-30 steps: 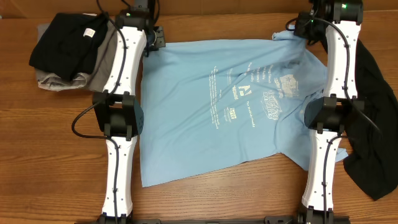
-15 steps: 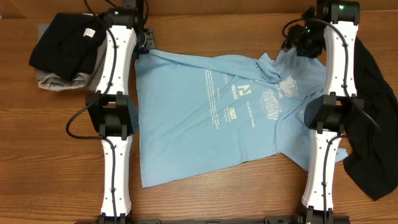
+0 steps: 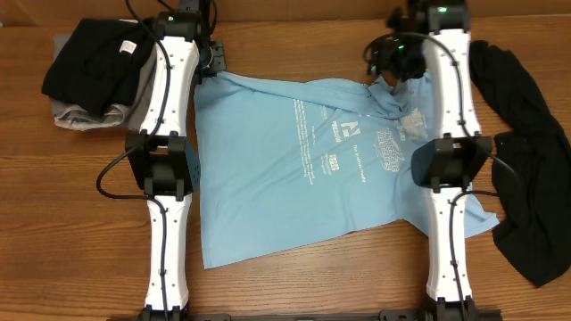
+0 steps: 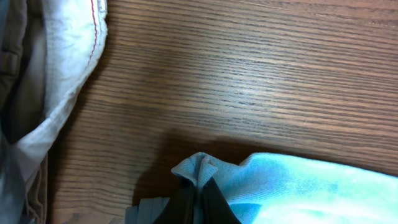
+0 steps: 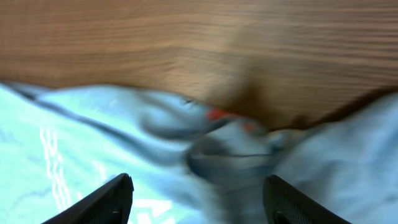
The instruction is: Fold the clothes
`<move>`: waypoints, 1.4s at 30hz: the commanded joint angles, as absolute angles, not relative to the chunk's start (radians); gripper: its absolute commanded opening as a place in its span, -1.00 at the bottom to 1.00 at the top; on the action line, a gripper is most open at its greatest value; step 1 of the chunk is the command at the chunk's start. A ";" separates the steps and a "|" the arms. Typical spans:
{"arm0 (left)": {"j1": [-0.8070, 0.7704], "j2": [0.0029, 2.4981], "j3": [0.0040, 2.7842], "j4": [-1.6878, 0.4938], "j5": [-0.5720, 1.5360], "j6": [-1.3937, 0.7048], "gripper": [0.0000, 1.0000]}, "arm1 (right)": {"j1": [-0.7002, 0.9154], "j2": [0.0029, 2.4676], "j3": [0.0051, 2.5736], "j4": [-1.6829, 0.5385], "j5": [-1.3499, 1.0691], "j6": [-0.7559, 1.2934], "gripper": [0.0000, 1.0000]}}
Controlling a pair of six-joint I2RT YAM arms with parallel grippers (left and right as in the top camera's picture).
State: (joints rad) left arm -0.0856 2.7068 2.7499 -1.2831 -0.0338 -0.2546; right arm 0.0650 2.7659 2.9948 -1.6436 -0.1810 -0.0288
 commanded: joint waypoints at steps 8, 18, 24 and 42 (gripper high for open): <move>-0.090 2.719 2.775 -1.291 -0.033 -0.239 -0.92 | 0.077 2.761 2.990 -1.680 -0.067 -0.057 0.32; -0.090 2.719 2.775 -1.298 -0.033 -0.239 -0.92 | 0.075 2.767 2.890 -1.607 -0.055 -0.057 0.24; -0.090 2.719 2.775 -1.299 -0.033 -0.239 -0.92 | 0.075 2.766 2.836 -1.568 -0.102 -0.056 -0.30; -0.084 2.719 2.877 -1.298 -0.033 -0.239 -0.92 | -0.001 2.669 2.922 -1.370 -0.114 0.064 -0.93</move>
